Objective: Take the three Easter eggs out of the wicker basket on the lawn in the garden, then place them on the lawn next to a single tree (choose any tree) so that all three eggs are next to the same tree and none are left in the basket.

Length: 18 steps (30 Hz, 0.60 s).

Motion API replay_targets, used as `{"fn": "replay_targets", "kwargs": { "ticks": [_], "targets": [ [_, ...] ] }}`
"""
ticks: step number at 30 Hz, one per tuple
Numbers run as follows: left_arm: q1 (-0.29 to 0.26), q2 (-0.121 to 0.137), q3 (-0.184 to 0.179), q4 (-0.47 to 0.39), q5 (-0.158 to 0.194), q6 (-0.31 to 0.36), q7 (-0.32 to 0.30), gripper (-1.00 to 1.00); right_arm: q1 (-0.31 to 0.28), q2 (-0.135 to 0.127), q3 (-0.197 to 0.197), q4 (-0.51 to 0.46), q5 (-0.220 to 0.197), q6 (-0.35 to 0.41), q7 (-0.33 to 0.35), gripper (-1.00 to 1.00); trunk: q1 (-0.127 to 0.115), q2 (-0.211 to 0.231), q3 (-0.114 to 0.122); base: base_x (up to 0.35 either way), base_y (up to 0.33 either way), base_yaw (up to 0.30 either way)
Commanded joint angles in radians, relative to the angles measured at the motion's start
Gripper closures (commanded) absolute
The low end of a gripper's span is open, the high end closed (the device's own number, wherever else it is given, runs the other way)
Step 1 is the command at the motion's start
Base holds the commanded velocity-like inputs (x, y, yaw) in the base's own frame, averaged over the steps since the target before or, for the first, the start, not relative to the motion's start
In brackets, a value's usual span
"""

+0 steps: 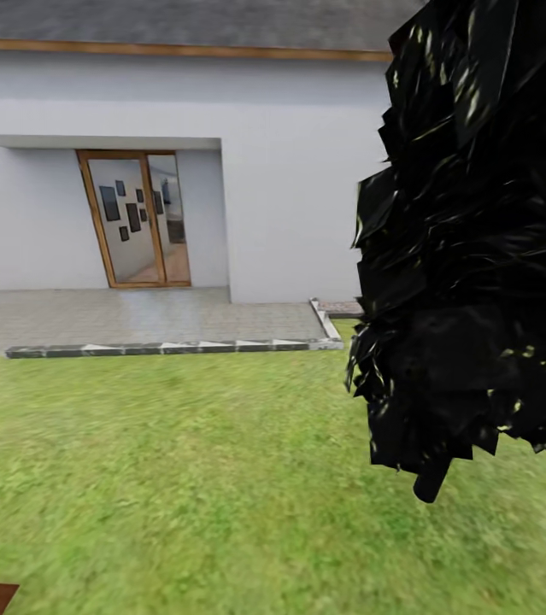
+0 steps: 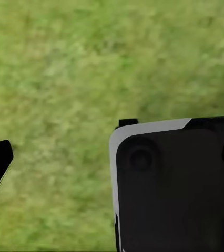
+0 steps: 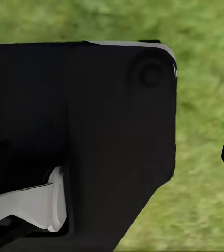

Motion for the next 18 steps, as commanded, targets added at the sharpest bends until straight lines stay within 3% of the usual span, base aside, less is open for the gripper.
{"fn": "replay_targets", "kwargs": {
  "ticks": [1, 18],
  "targets": [
    [0.0, 0.0, -0.004, 0.001, -0.001, -0.003, 0.0, -1.0, 0.0, 0.0, -0.002, 0.0, 0.0, -0.003, 0.0, -1.0, 0.0, -0.001, 0.0, 0.008, 0.286, 0.0],
    [0.0, 0.0, -0.004, 0.001, -0.001, -0.003, 0.0, -1.0, 0.0, 0.001, -0.002, -0.001, 0.0, -0.004, 0.0, -1.0, 0.0, -0.001, 0.0, 0.02, 0.291, 0.0]
  ]
}}
